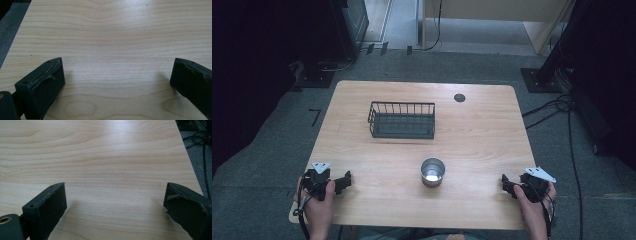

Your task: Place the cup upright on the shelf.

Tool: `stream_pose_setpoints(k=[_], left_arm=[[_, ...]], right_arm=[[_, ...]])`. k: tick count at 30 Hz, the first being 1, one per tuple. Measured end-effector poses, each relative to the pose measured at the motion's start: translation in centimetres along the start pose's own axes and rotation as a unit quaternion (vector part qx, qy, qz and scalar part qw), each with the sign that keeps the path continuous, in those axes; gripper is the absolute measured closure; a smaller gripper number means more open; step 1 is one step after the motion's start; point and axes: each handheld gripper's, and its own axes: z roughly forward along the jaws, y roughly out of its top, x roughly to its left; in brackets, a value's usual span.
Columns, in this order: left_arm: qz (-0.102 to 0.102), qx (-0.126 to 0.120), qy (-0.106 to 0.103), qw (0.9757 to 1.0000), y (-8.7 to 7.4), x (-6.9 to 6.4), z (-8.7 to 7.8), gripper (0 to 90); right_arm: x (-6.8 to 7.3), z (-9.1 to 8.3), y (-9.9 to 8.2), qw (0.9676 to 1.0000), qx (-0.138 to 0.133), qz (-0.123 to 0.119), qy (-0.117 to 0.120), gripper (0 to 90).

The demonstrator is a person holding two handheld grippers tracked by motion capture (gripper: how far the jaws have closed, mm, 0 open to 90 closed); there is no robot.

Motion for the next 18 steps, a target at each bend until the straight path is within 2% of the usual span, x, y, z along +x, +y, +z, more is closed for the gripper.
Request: stream_pose_setpoints(k=[4,7,9,11,15,16,18], left_arm=[[0.000,0.000,0.000,1.0000,0.0,0.0,0.0,0.0],[0.000,0.000,0.000,1.0000,0.0,0.0,0.0,0.0],[0.000,0.000,0.000,1.0000,0.0,0.0,0.0,0.0],[0.000,0.000,0.000,1.0000,0.0,0.0,0.0,0.0],[0.000,0.000,0.000,1.0000,0.0,0.0,0.0,0.0],[0.000,0.000,0.000,1.0000,0.0,0.0,0.0,0.0],[0.000,0.000,0.000,1.0000,0.0,0.0,0.0,0.0]], right_arm=[[0.0,-0.2,0.1,0.9997,-0.011,0.021,0.000,5.3],[0.5,-0.6,0.5,0.9990,-0.027,0.034,0.014,6.8],[0.9,-0.7,0.7,0.9990,-0.030,0.027,0.018,6.8],[2.0,-1.3,1.4,0.9984,-0.044,0.019,0.030,6.8],[3.1,-1.6,1.9,0.9977,-0.052,0.017,0.039,6.8],[4.1,-1.8,2.5,0.9972,-0.057,0.009,0.047,6.8],[5.2,-2.1,3.0,0.9967,-0.060,-0.001,0.054,6.8]])
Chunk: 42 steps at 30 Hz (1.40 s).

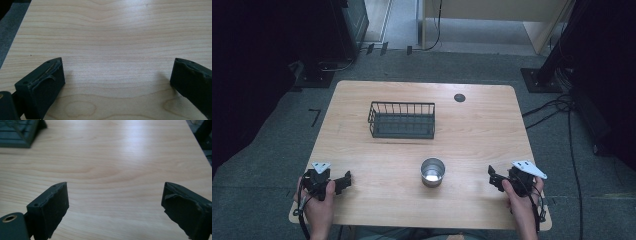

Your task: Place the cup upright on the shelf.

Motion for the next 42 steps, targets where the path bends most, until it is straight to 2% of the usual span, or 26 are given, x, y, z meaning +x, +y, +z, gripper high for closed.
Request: stream_pose_setpoints(k=[2,3,6,9,10,11,12,13,14,15,17,27,29,39,42], left_arm=[[0.000,0.000,0.000,1.0000,0.0,0.0,0.0,0.0],[0.000,0.000,0.000,1.0000,0.0,0.0,0.0,0.0],[0.000,0.000,0.000,1.0000,0.0,0.0,0.0,0.0],[0.000,0.000,0.000,1.0000,0.0,0.0,0.0,0.0],[0.000,0.000,0.000,1.0000,0.0,0.0,0.0,0.0],[0.000,0.000,0.000,1.0000,0.0,0.0,0.0,0.0],[0.000,0.000,0.000,1.0000,0.0,0.0,0.0,0.0],[0.000,0.000,0.000,1.0000,0.0,0.0,0.0,0.0],[0.000,0.000,0.000,1.0000,0.0,0.0,0.0,0.0],[0.000,0.000,0.000,1.0000,0.0,0.0,0.0,0.0],[0.000,0.000,0.000,1.0000,0.0,0.0,0.0,0.0],[0.000,0.000,0.000,1.0000,0.0,0.0,0.0,0.0],[0.000,0.000,0.000,1.0000,0.0,0.0,0.0,0.0],[0.000,0.000,0.000,1.0000,0.0,0.0,0.0,0.0],[0.000,0.000,0.000,1.0000,0.0,0.0,0.0,0.0]], right_arm=[[0.5,-0.1,0.3,1.0000,-0.003,-0.003,0.005,6.8],[1.6,-0.3,0.9,0.9997,-0.010,-0.010,0.018,6.8],[3.2,-0.5,1.5,0.9989,-0.017,-0.023,0.037,6.8],[4.6,-0.5,1.9,0.9978,-0.017,-0.019,0.061,6.8],[4.6,-0.5,1.9,0.9978,-0.017,-0.019,0.061,6.8],[5.6,-0.6,2.2,0.9963,-0.011,-0.013,0.084,6.8],[5.6,-0.6,2.2,0.9963,-0.011,-0.013,0.084,6.8],[5.9,-0.6,2.3,0.9961,-0.008,-0.011,0.088,6.7],[6.9,-0.7,2.6,0.9958,-0.007,-0.014,0.090,4.7],[6.9,-0.7,2.6,0.9958,-0.007,-0.014,0.090,4.7],[8.1,-0.7,3.0,0.9938,-0.008,-0.021,0.109,1.4],[11.1,-0.7,3.6,0.9908,-0.009,-0.036,0.130,0.0],[12.1,-0.7,3.6,0.9888,-0.006,-0.044,0.143,0.0],[14.7,-0.5,3.3,0.9836,0.001,-0.058,0.170,0.0],[15.3,-0.2,3.2,0.9843,0.001,-0.055,0.168,0.0]])
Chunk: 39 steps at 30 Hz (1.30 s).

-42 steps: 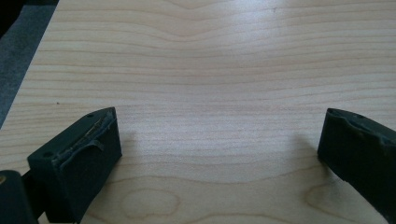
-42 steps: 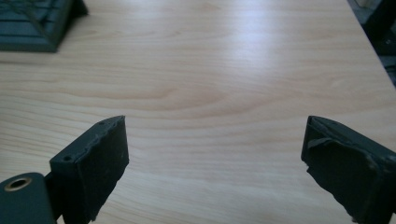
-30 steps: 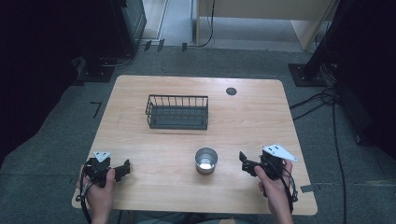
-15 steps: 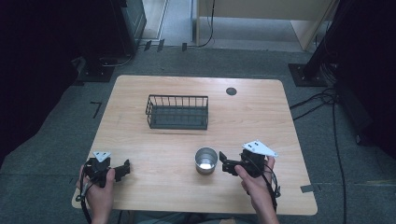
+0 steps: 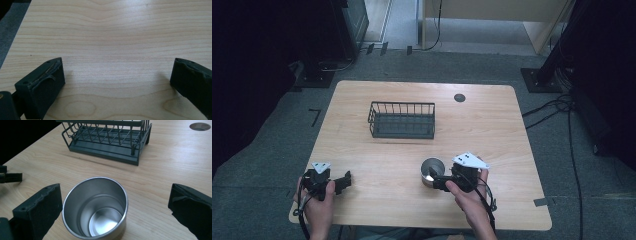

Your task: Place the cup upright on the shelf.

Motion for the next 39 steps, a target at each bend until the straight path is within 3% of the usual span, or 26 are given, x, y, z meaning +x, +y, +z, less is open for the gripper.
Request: stream_pose_setpoints(k=[4,16,28,32,38,39], left_arm=[[0.000,0.000,0.000,1.0000,0.0,0.0,0.0,0.0],[0.000,0.000,0.000,1.0000,0.0,0.0,0.0,0.0],[0.000,0.000,0.000,1.0000,0.0,0.0,0.0,0.0],[0.000,0.000,0.000,1.0000,0.0,0.0,0.0,0.0],[0.000,0.000,0.000,1.0000,0.0,0.0,0.0,0.0],[0.000,0.000,0.000,1.0000,0.0,0.0,0.0,0.0]], right_arm=[[0.6,0.5,-0.1,1.0000,-0.003,0.006,0.004,0.0],[2.8,2.2,-1.3,0.9999,0.003,-0.014,-0.010,0.0],[2.5,4.6,-3.4,0.9991,0.023,-0.007,-0.034,0.0],[2.4,5.0,-3.7,0.9992,0.025,-0.003,-0.031,0.0],[2.6,5.4,-4.0,0.9989,0.028,-0.010,-0.035,8.1],[2.7,5.5,-4.1,0.9986,0.028,-0.012,-0.044,14.1]])
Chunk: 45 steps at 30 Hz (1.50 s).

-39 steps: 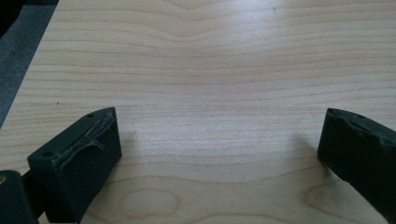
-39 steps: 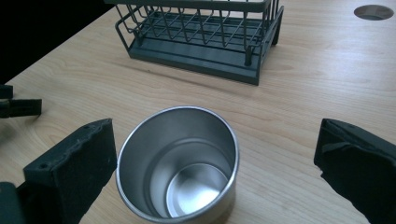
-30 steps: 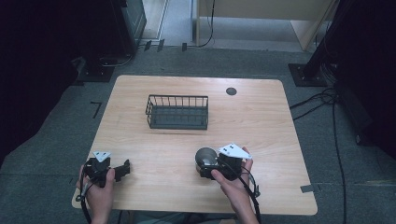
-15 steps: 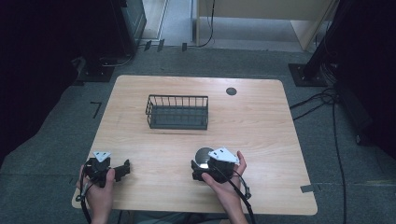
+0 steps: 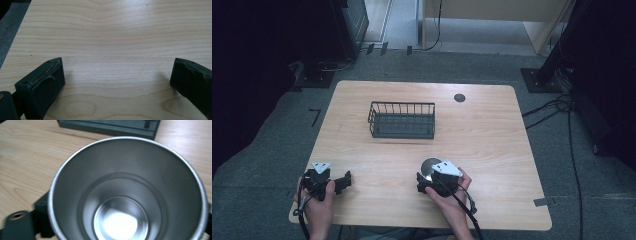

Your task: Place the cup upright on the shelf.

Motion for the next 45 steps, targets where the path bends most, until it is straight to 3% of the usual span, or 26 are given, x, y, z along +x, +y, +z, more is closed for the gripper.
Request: stream_pose_setpoints(k=[7,22,45], left_arm=[[0.000,0.000,0.000,1.0000,0.0,0.0,0.0,0.0],[0.000,0.000,0.000,1.0000,0.0,0.0,0.0,0.0],[0.000,0.000,0.000,1.0000,0.0,0.0,0.0,0.0]], right_arm=[[0.1,0.1,-0.1,0.9999,0.000,0.000,-0.013,16.4],[-0.2,-0.4,1.5,1.0000,-0.004,0.003,-0.007,16.6],[0.8,0.4,6.8,0.9995,-0.025,-0.018,0.008,16.7]])
